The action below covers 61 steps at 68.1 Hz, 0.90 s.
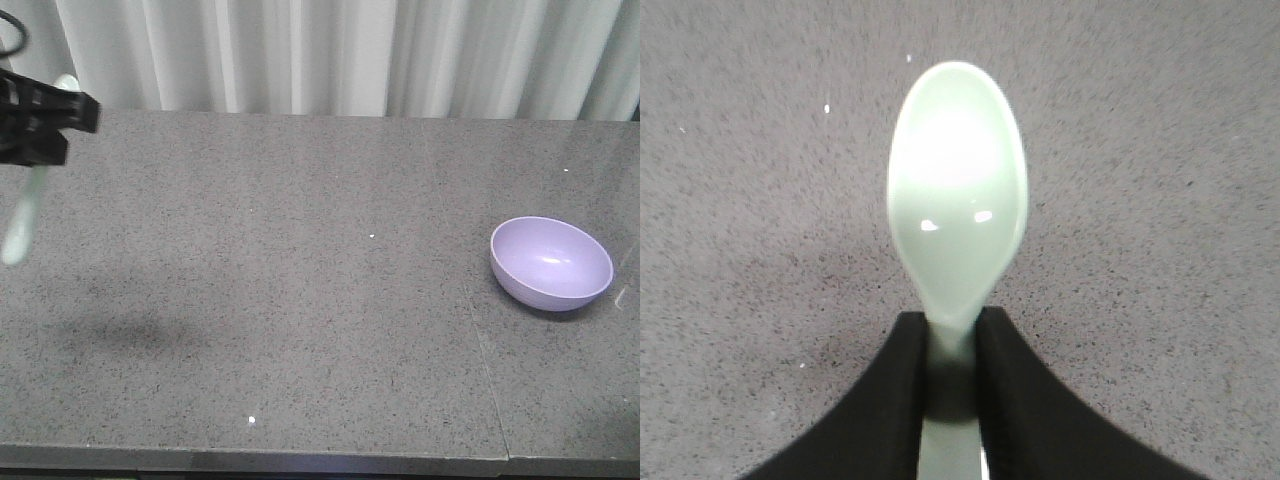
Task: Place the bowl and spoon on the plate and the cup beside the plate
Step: 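Lift the spoon with the left gripper, then grasp the lilac bowl rim with the right gripper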
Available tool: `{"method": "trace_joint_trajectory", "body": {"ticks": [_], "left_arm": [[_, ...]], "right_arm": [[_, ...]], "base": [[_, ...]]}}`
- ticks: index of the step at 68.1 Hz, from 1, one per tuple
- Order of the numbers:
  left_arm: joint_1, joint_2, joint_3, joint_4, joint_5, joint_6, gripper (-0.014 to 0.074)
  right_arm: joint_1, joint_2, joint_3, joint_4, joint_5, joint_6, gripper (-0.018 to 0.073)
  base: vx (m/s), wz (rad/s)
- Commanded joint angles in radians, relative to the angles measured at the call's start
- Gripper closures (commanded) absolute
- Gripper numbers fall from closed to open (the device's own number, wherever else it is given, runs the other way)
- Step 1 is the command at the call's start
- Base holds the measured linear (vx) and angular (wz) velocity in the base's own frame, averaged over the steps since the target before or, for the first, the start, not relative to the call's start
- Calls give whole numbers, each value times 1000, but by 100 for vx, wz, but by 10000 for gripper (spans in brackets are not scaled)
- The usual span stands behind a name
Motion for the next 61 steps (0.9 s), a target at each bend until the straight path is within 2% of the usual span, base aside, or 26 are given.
{"method": "trace_joint_trajectory", "body": {"ticks": [1,20,26,37,42,54,61], "left_arm": [[-7,-65,-22,-3,-37,15,603],[-7,-108,-22,-3,-34,15,603],[-7,-108,-22,-3,-34,15,603],[-7,-108,-22,-3,-34,15,603],[-7,-108,-22,-3,-34,15,603],[-7,-108,-22,-3,-31,15,603],[-7,-108,-22,-3,-22,15,603]], "right_arm": [[-7,0,-29,5,-67,-6,90],[-7,14,-29,-27,-127,28,99],[-7,47,-29,-87,-183,93,101],[-7,172,-32,-262,-241,201,101],[-7,241,-32,-299,-261,231,101],[-7,383,-34,-308,-380,250,101],[-49,473,-77,-291,-404,253,101]], "base": [[0,0],[0,0],[0,0],[0,0],[0,0],[0,0],[0,0]]}}
